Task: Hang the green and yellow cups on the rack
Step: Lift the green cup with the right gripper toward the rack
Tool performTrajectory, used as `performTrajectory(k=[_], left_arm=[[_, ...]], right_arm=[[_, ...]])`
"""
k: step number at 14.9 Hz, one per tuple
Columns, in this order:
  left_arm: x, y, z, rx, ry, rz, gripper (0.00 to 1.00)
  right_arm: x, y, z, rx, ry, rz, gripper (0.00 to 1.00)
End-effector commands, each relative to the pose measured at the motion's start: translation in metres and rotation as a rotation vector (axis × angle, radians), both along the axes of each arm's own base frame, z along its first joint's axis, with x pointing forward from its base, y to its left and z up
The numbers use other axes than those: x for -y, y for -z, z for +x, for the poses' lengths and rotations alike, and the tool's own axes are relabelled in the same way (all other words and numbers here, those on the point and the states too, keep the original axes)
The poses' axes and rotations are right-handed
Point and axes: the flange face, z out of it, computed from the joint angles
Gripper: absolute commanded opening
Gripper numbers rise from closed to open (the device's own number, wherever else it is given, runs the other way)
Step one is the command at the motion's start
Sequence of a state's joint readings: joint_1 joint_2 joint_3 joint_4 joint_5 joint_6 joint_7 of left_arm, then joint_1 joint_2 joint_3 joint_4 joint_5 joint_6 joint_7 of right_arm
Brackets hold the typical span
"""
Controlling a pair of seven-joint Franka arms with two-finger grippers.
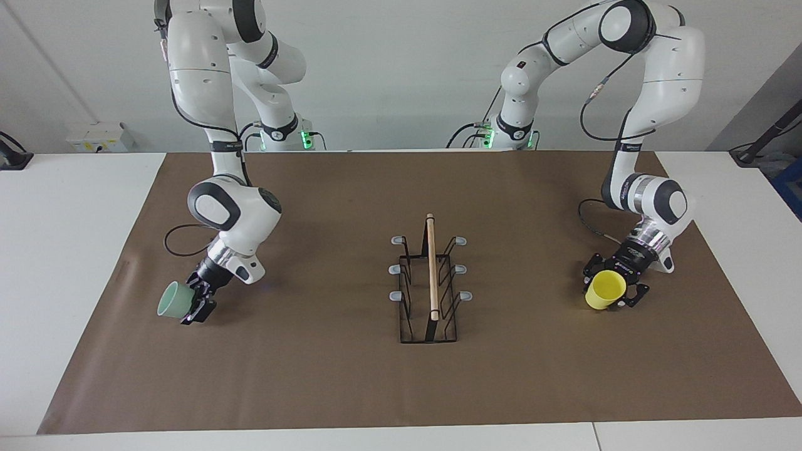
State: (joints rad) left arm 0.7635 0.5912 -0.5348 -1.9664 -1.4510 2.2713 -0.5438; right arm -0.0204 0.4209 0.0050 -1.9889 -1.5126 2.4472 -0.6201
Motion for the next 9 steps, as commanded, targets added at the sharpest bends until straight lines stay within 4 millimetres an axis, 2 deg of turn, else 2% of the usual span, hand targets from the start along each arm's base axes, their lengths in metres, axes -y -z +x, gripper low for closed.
performTrajectory(k=[1,2,5,7,9], left_arm=[[-0.005,-0.013,0.01,0.036,-0.019,0.029,0.0],[-0.007,-0.022,0.014,0.049,-0.003,0.052,0.0],[-0.012,-0.031,0.019,0.06,0.026,0.08,0.0],[-0.017,-0.037,0.022,0.068,0.044,0.094,0.0],[-0.023,-0.054,0.033,0.08,0.121,0.145,0.0]], right_arm=[[-0.018,-0.032,-0.002,-0.003,0.016,0.076,0.0],[-0.028,-0.04,-0.003,-0.007,0.025,0.102,0.0],[-0.03,-0.055,-0.004,-0.044,0.114,0.208,0.0],[-0.039,-0.067,-0.005,-0.084,0.166,0.29,0.0],[-0.05,-0.085,-0.01,-0.117,0.246,0.373,0.0]])
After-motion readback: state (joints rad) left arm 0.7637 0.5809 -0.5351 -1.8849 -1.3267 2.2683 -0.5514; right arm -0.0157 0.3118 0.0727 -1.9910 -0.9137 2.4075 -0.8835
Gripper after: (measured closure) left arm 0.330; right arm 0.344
